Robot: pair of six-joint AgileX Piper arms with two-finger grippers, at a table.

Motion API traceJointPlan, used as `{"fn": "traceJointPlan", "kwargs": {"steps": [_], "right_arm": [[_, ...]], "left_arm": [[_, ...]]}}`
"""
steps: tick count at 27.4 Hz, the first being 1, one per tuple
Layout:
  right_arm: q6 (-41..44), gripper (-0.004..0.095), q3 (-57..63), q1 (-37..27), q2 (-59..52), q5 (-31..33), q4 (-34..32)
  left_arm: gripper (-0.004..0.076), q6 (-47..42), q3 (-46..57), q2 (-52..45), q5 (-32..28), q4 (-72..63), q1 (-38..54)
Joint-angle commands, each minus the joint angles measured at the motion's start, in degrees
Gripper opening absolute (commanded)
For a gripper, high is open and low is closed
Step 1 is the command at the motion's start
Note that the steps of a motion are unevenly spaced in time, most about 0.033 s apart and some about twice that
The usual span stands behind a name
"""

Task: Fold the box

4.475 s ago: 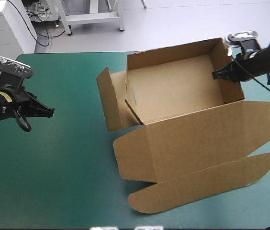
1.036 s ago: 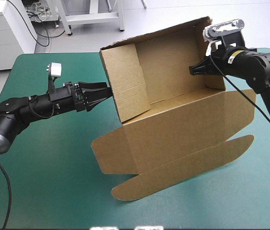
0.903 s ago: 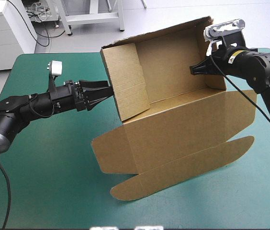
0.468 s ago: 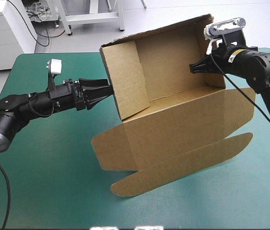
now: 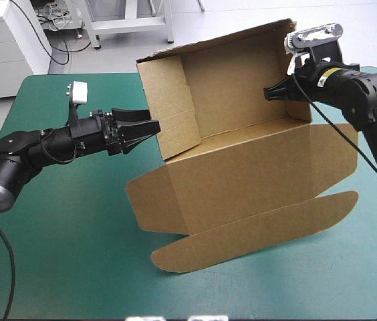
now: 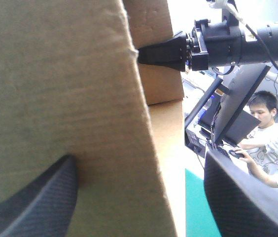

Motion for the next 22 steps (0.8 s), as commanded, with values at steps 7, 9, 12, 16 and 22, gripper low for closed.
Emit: {"fn": "traceJointPlan", "kwargs": {"steps": [7,9,12,16,22], "right_arm": [[2.43,-0.0016,-1.75,0.20,-0.86,-5.56,2.16],[2.86,-0.0016,-1.75,0.20,-0.62,-5.79,2.28],[3.57,-0.0016,-1.75,0.20,-0.53,-6.27,2.17],[4.11,-0.0016,-1.75,0.20,-0.53,-6.65,1.91],[5.47,-0.0016,-1.75,0.80,-0.53,-7.77,1.91]], "left_arm": [[0.0515,-9.77,-9.82,-1.99,-11.61,0.30,-4.62],[0.0514,-18.67,-14.00,-1.99,-22.60,12.20,-9.08],[0.0512,-29.20,-17.83,-1.99,-31.61,29.24,-13.86],[0.0507,-48.05,-22.58,-1.87,-35.33,52.15,-19.02],[0.0459,-71.40,-33.02,1.88,-24.10,82.54,-23.28]]}}
